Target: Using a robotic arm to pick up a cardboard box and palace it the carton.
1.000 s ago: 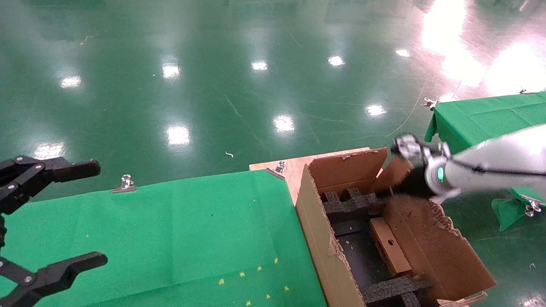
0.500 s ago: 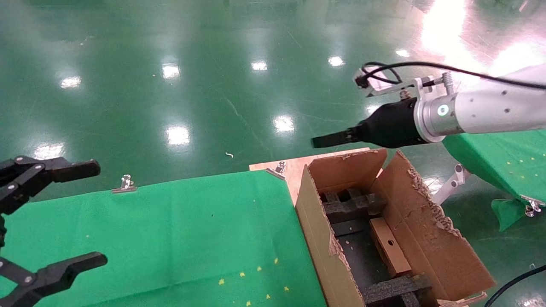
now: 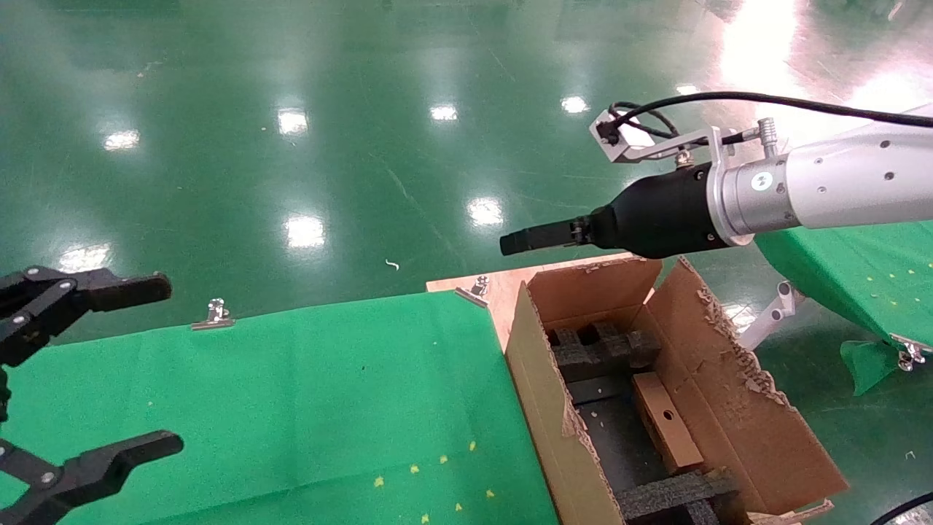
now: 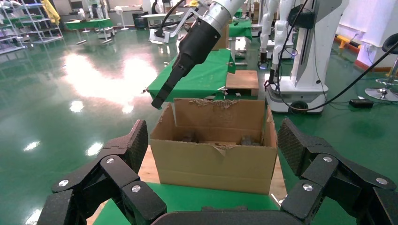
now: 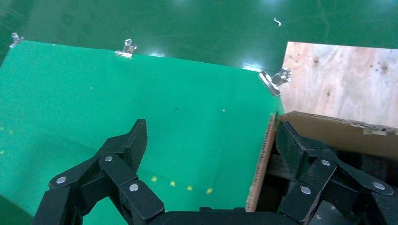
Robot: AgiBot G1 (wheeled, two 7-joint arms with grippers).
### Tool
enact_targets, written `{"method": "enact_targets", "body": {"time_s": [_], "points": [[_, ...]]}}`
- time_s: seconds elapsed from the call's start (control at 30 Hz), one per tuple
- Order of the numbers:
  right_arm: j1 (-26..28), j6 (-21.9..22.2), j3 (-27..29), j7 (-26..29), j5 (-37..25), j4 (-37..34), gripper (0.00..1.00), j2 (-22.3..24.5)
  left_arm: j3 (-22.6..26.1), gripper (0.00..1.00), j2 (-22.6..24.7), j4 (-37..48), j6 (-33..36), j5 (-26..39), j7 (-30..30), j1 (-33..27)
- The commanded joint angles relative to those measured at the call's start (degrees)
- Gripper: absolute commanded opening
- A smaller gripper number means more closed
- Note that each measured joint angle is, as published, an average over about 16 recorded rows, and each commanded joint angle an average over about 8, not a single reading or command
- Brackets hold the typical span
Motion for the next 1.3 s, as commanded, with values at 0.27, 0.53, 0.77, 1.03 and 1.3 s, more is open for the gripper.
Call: {"method": "enact_targets", "body": {"time_s": [0.27, 0.53, 0.77, 1.03, 1.3], "points": [[-5.3, -2.8, 6.4, -7.8, 2.8, 0.6, 1.00, -0.3, 0.0, 1.00, 0.0, 0.0, 0.0, 0.0, 0.0, 0.0], [-11.7, -6.4, 14.4, -17.4, 7.0, 1.3, 1.00, -0.7, 0.0, 1.00, 0.0, 0.0, 0.0, 0.0, 0.0, 0.0], [-17.4, -9.6, 21.5, -25.9, 10.7, 1.9, 1.00, -0.9, 0.0, 1.00, 0.0, 0.0, 0.0, 0.0, 0.0, 0.0], [-23.9, -13.3, 29.6, -35.5, 14.9, 2.6, 1.00, -1.3, 0.0, 1.00, 0.0, 0.0, 0.0, 0.0, 0.0, 0.0], [-30.4, -16.9, 37.7, -45.1, 19.1, 3.4, 1.00, -1.6, 0.0, 1.00, 0.0, 0.0, 0.0, 0.0, 0.0, 0.0]]}}
